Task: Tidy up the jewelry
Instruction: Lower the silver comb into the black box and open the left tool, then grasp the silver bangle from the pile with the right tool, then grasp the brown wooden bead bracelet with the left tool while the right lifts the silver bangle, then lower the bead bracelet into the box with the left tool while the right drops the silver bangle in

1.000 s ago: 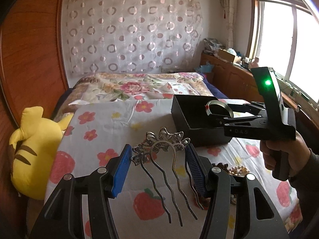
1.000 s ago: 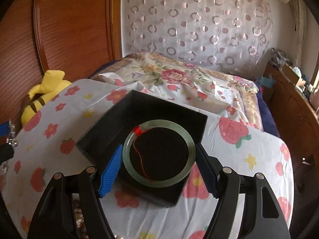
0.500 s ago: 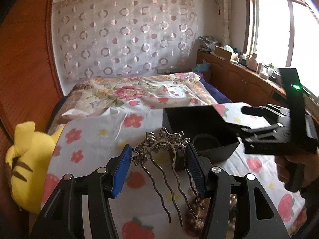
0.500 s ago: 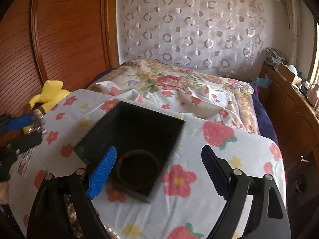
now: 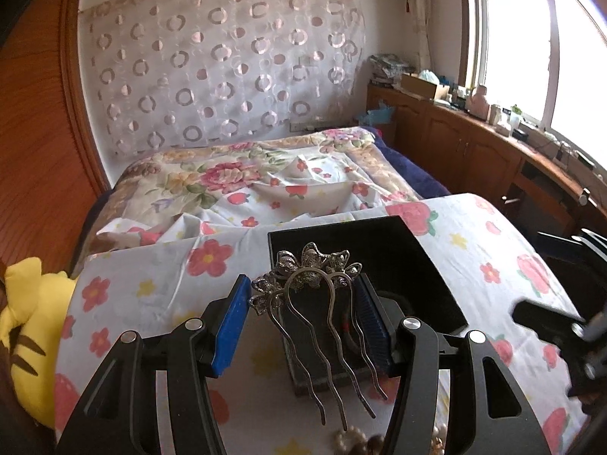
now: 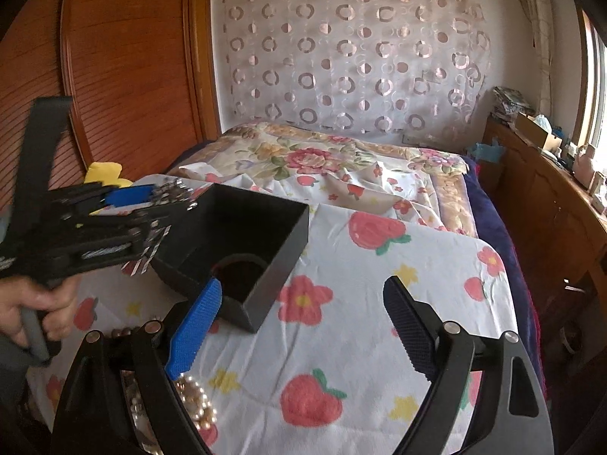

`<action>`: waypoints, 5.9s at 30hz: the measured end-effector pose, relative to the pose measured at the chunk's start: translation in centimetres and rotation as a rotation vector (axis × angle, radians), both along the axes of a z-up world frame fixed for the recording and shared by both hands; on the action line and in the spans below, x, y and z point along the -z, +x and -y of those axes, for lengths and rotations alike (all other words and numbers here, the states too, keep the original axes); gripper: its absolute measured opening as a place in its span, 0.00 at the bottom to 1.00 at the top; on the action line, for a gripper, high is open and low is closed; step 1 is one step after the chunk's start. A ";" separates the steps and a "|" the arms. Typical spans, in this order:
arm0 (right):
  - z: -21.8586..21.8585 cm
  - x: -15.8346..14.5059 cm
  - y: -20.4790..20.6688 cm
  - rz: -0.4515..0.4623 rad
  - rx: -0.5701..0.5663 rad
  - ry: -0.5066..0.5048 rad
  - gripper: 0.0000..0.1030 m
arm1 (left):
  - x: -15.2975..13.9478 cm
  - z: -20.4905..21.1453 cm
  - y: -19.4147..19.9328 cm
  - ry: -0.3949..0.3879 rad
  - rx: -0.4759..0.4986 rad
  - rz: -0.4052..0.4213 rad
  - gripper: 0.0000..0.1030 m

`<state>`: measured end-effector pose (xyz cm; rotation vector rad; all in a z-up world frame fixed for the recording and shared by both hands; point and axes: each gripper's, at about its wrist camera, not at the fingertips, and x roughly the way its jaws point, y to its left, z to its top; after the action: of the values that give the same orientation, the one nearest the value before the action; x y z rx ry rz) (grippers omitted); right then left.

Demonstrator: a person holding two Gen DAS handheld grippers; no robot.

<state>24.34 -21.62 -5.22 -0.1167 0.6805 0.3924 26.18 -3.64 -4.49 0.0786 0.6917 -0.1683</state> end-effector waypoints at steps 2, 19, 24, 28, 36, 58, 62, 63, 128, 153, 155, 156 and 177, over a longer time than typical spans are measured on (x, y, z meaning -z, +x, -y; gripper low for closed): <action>-0.2 0.0 0.2 -0.002 0.002 0.003 0.86 | 0.2 0.1 0.5 -0.001 -0.001 -0.010 0.52; -0.9 1.9 -4.3 -0.029 -0.058 0.043 0.77 | -0.8 -2.0 -4.1 -0.034 0.012 0.016 0.66; -2.9 3.0 -6.5 -0.050 -0.118 0.030 0.67 | -1.1 -3.4 -7.6 -0.034 0.036 0.044 0.75; -4.8 3.8 -8.7 -0.070 -0.183 0.008 0.62 | -1.0 -4.6 -10.0 -0.044 0.036 0.048 0.75; -5.7 5.4 -10.5 -0.125 -0.215 -0.016 0.35 | 0.9 -6.4 -12.8 -0.078 0.022 0.010 0.76; -4.5 4.1 -10.9 -0.100 -0.200 0.082 0.04 | 4.3 -5.9 -15.2 -0.079 0.022 -0.066 0.76; -3.6 2.8 -11.3 -0.064 -0.188 0.094 0.04 | 4.6 -5.7 -15.2 -0.077 0.032 -0.079 0.76; -3.4 2.5 -11.4 -0.056 -0.183 0.095 0.04 | 4.7 -5.5 -15.2 -0.075 0.038 -0.084 0.76; -1.0 -1.5 -8.2 0.042 -0.094 0.080 0.05 | -7.4 -0.6 -10.7 -0.101 0.145 0.111 0.12; -2.0 -1.9 0.5 0.007 -0.039 0.012 0.05 | -1.6 -1.0 -1.3 -0.119 0.049 -0.032 0.12; -2.3 -1.5 1.2 0.001 -0.037 0.000 0.05 | -1.5 -1.4 -1.4 -0.131 0.043 -0.033 0.14; -2.5 -1.4 1.6 -0.002 -0.035 -0.008 0.05 | -1.6 -1.6 -1.6 -0.135 0.041 -0.023 0.22; -8.1 1.0 7.6 -0.040 -0.008 -0.078 0.07 | -3.6 -6.5 -4.0 -0.099 -0.030 0.032 0.41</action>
<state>31.97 -13.50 -6.24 -0.1859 0.7356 0.3769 22.22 2.82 -0.92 -0.0235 0.6511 -0.1713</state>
